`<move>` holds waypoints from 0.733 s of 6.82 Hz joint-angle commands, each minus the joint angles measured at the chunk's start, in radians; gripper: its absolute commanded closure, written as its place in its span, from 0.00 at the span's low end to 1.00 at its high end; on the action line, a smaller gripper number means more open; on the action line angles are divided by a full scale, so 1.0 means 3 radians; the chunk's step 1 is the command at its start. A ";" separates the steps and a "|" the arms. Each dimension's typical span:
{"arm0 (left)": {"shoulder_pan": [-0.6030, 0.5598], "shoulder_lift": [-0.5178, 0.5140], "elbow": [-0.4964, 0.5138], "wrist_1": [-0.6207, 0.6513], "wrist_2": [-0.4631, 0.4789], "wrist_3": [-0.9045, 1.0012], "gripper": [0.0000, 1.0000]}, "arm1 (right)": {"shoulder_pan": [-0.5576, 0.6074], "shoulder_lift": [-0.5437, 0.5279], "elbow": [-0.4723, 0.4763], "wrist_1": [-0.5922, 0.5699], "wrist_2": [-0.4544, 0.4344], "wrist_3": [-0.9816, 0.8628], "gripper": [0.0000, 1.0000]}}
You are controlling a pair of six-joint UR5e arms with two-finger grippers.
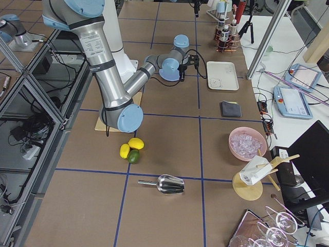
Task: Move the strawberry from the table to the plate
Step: 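Carry the red strawberry with the right gripper toward the blue plate, then lower the strawberry onto the plate and open the right gripper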
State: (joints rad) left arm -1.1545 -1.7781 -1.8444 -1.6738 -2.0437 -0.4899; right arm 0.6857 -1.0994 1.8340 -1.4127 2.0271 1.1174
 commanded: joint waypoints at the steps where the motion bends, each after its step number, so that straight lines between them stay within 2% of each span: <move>1: -0.0420 0.0347 0.0042 0.0006 -0.0065 0.0776 0.00 | -0.0402 0.0538 -0.0405 -0.0077 -0.0445 0.0278 1.00; 2: -0.0523 0.0445 0.0063 0.0001 -0.0151 0.0966 0.00 | -0.0526 0.0799 -0.0726 -0.0072 -0.0625 0.0284 1.00; 3: -0.0660 0.0466 0.0093 0.0011 -0.0167 0.1166 0.00 | -0.0588 0.0988 -0.0957 -0.0072 -0.0677 0.0284 1.00; 5: -0.0906 0.0471 0.0252 0.0006 -0.0167 0.1499 0.00 | -0.0772 0.1067 -0.1086 -0.0072 -0.0825 0.0310 1.00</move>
State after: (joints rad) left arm -1.3864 -1.6393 -1.7908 -1.6718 -2.0924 -0.0943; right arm 0.4837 -0.8035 1.5423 -1.4343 1.8060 1.2067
